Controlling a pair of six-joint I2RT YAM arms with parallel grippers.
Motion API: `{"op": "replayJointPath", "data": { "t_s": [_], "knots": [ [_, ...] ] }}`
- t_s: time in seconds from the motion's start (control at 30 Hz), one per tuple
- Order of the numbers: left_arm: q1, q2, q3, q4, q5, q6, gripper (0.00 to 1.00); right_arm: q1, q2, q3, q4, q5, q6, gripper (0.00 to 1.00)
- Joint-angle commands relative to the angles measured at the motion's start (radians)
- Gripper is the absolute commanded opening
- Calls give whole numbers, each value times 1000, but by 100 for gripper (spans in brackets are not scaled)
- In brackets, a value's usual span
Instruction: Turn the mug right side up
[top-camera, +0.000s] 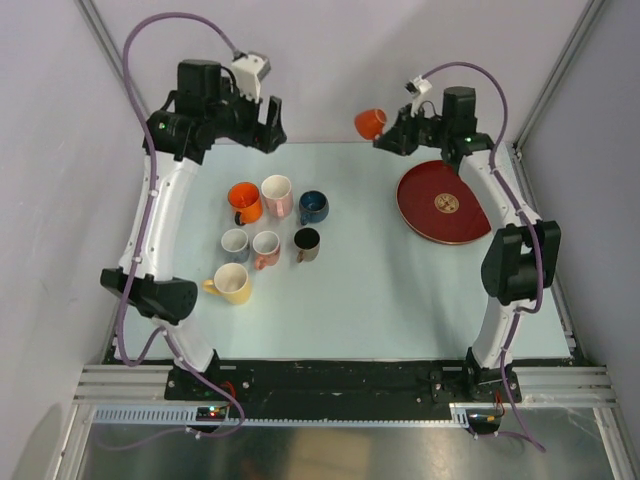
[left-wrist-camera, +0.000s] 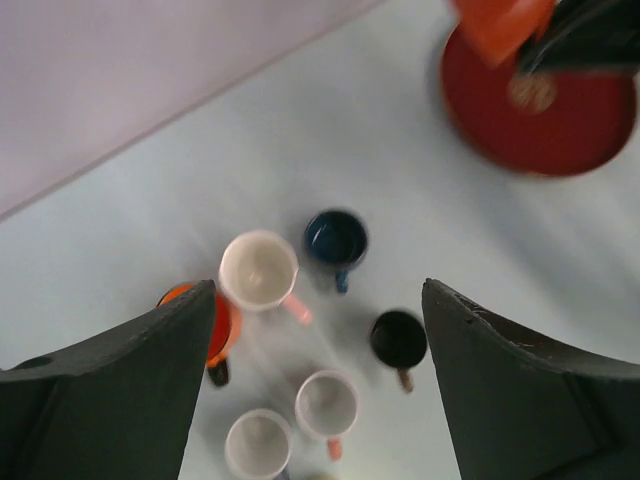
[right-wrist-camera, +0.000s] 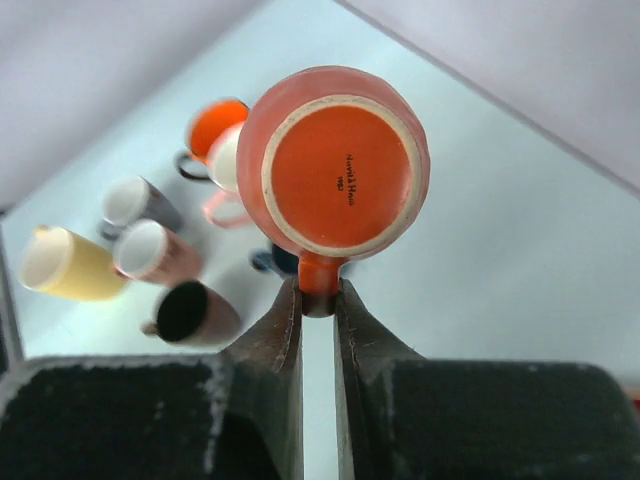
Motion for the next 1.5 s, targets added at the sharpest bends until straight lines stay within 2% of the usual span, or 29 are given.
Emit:
{"op": "replayJointPath", "data": {
  "t_s": [0.0,0.13,0.3,0.43,0.77,0.97,1.23,1.33,1.47],
  "knots": [
    [54,75,144,95,262,-181,87,66,-47,-33,441,-75,331,0],
    [78,126,187,167,513,-296,87,126,-38,-10,585,-69,436,0],
    [80,160,165,269,689,-422,85,199,-7,36,674,-98,472,0],
    [83,189,160,321,748,-464,84,232,29,71,683,-129,484,0],
    [83,217,136,411,725,-538,82,258,69,110,671,-161,501,0],
    [78,226,126,493,775,-595,58,289,117,139,601,-162,464,2],
    [68,222,81,541,783,-624,44,331,159,169,551,-158,435,5],
    [66,213,60,544,765,-611,30,334,157,156,564,-180,449,7],
    [65,202,40,543,746,-596,11,332,145,135,568,-197,452,16]
  ]
}}
